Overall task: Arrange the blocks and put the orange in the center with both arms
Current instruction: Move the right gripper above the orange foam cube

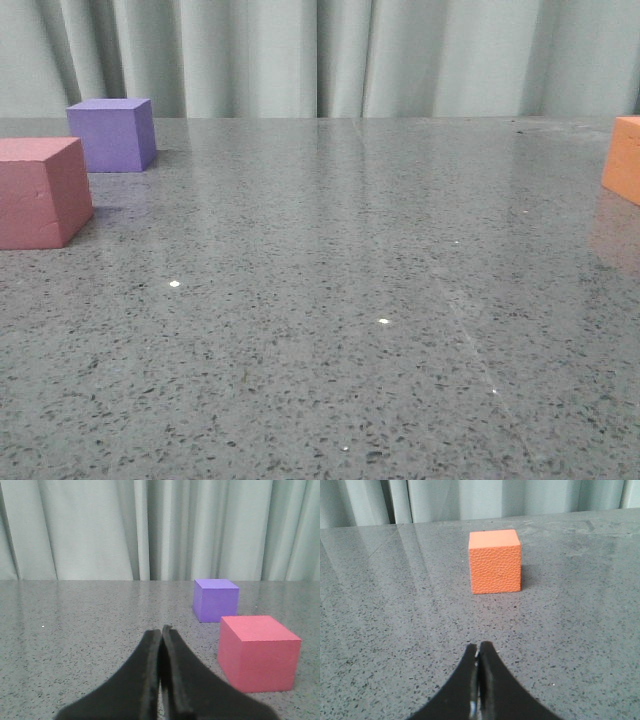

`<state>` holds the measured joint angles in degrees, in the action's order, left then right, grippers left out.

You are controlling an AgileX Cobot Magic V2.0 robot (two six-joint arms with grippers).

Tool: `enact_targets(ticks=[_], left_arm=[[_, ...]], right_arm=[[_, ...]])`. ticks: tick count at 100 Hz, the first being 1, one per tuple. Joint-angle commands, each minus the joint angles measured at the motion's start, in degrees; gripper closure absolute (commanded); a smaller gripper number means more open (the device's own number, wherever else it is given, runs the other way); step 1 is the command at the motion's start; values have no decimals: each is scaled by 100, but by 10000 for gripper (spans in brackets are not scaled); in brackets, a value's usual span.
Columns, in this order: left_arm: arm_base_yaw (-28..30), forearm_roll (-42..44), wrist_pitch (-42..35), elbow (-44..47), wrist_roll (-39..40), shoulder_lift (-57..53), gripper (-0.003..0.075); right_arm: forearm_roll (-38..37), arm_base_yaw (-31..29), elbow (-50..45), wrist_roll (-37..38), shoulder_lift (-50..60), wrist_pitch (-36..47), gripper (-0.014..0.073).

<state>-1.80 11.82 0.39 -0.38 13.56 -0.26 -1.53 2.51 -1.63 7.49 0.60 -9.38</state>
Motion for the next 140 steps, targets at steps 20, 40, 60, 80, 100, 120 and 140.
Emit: enact_targets(ticks=[20, 40, 60, 80, 100, 120, 140], left_arm=[[15, -43, -436, 325, 0, -193, 739], [15, -43, -436, 325, 0, -193, 739], [15, -43, -436, 325, 0, -193, 739], [15, -43, -436, 325, 0, -193, 739], [15, -43, -436, 325, 0, -193, 739], [15, -43, -436, 325, 0, -193, 739], [15, -43, -436, 325, 0, -193, 739]], right_arm=[[-32, 8, 81, -49, 139, 484, 661], [-32, 8, 81, -49, 139, 484, 661], [-32, 8, 81, -49, 139, 492, 661], [-32, 8, 86, -49, 139, 756, 661], [196, 8, 567, -25, 127, 796, 661], [749, 8, 2059, -16, -415, -719, 661], [742, 8, 3843, -21, -1905, -2512, 661]])
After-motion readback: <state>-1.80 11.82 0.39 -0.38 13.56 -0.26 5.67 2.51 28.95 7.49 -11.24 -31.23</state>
